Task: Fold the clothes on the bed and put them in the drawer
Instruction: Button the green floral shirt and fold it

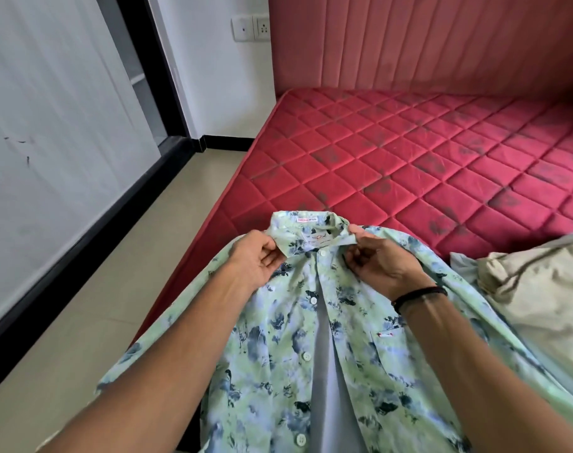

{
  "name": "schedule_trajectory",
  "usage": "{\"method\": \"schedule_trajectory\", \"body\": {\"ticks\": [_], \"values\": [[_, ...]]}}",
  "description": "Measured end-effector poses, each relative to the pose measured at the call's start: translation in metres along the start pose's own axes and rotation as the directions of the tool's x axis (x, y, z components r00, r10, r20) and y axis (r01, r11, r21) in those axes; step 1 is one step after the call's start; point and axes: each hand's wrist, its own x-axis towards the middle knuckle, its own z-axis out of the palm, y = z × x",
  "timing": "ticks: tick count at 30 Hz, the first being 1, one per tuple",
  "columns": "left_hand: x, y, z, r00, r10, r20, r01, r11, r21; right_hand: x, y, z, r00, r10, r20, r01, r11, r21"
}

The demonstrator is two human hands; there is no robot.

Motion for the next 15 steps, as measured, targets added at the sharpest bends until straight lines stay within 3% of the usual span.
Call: {"method": "schedule_trajectory", "body": {"ticks": [2, 4, 5, 6, 7, 8, 9, 10, 11, 13, 15], "values": [[-0.004, -0.003, 0.002, 0.999, -0.052, -0.002, 0.052, 0.996, -0.069, -0.004, 0.006, 0.002, 0.999, 0.006, 0.041, -0.011, 0.992, 0.128], [-0.008, -0.008, 0.005, 0.997, -0.001, -0.071, 0.002, 1.000, 0.010, -0.007, 0.017, -0.004, 0.997, -0.002, 0.071, -0.010, 0.984, 0.178], [-0.006, -0.012, 0.006, 0.981, 0.125, -0.147, -0.107, 0.987, 0.123, -0.008, 0.021, -0.007, 0.997, -0.007, 0.077, -0.005, 0.988, 0.155], [-0.004, -0.015, 0.006, 0.907, 0.345, -0.242, -0.273, 0.918, 0.286, -0.005, 0.023, -0.010, 0.998, -0.003, 0.066, -0.004, 0.995, 0.098], [0.001, -0.016, 0.005, 0.729, 0.624, -0.279, -0.452, 0.746, 0.489, -0.003, 0.023, -0.009, 0.999, 0.003, 0.036, -0.003, 1.000, 0.021], [0.005, -0.014, 0.005, 0.497, 0.851, -0.168, -0.588, 0.473, 0.656, 0.002, 0.020, -0.008, 1.000, 0.000, -0.018, -0.001, 0.998, -0.069], [0.010, -0.008, 0.007, 0.292, 0.956, 0.034, -0.656, 0.174, 0.734, 0.005, 0.016, -0.004, 0.995, -0.035, -0.094, 0.017, 0.983, -0.185], [0.018, -0.001, 0.014, 0.180, 0.950, 0.255, -0.688, -0.063, 0.723, 0.012, 0.011, -0.002, 0.977, -0.124, -0.172, 0.061, 0.941, -0.332], [0.026, 0.008, 0.022, 0.141, 0.882, 0.451, -0.711, -0.226, 0.665, 0.018, 0.004, 0.003, 0.942, -0.254, -0.217, 0.121, 0.865, -0.486], [0.038, 0.023, 0.045, 0.196, 0.673, 0.713, -0.711, -0.404, 0.576, 0.031, -0.010, 0.013, 0.867, -0.470, -0.166, 0.220, 0.658, -0.720], [0.044, 0.028, 0.068, 0.292, 0.446, 0.846, -0.655, -0.552, 0.517, 0.039, -0.024, 0.024, 0.888, -0.438, -0.137, 0.148, 0.556, -0.818]]}}
